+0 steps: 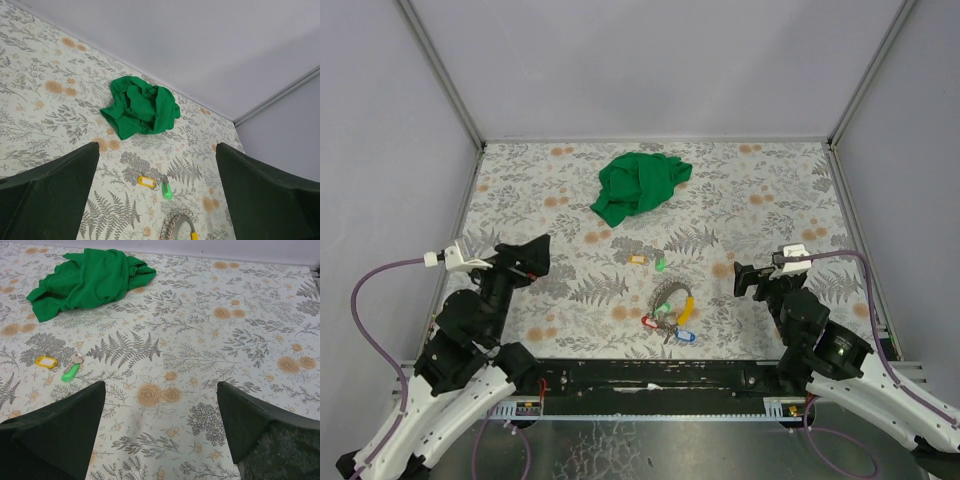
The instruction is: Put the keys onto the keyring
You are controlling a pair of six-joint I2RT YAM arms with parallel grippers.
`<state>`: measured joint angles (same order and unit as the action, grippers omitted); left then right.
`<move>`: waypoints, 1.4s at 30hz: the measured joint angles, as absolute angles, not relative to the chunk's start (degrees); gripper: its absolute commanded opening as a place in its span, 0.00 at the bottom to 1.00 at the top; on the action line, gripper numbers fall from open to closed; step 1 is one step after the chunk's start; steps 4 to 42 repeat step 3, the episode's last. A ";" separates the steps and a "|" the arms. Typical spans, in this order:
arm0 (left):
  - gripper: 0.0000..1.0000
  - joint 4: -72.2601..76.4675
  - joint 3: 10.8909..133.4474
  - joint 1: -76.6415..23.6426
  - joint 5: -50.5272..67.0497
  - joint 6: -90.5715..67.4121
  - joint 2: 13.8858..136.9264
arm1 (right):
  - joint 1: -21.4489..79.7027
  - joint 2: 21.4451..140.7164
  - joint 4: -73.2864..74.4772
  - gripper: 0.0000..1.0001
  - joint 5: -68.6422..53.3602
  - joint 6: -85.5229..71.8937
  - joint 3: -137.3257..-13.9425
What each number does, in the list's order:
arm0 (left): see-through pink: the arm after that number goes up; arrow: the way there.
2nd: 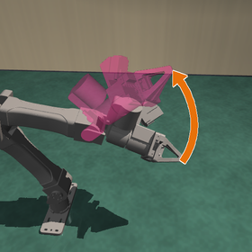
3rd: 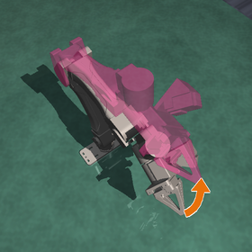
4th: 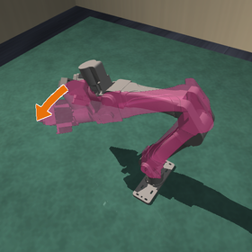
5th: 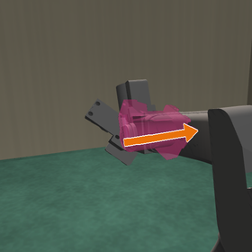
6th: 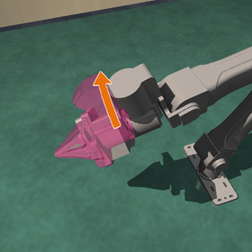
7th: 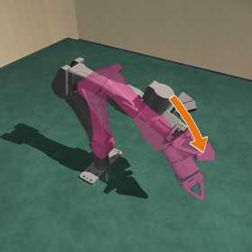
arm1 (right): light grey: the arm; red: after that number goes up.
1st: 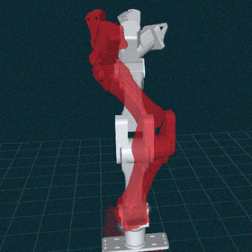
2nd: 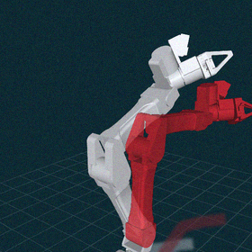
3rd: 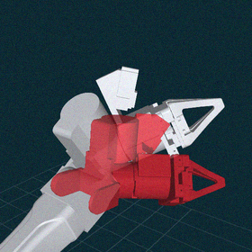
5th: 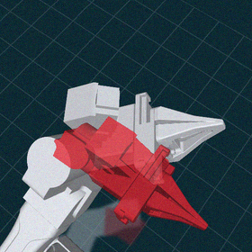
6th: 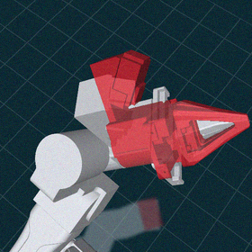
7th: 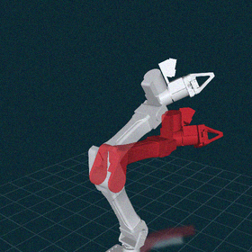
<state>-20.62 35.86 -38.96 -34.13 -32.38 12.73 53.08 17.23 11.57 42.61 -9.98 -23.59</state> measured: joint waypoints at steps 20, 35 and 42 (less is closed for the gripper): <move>1.00 -20.62 35.86 -38.74 -34.13 -32.75 12.75 | 53.08 17.21 11.57 0.99 42.61 -9.98 -23.59; 1.00 -20.62 35.86 -38.74 -34.13 -32.75 12.75 | 53.08 17.21 11.57 0.99 42.61 -9.98 -23.59; 1.00 -20.62 35.86 -38.74 -34.13 -32.75 12.75 | 53.08 17.21 11.57 0.99 42.61 -9.98 -23.59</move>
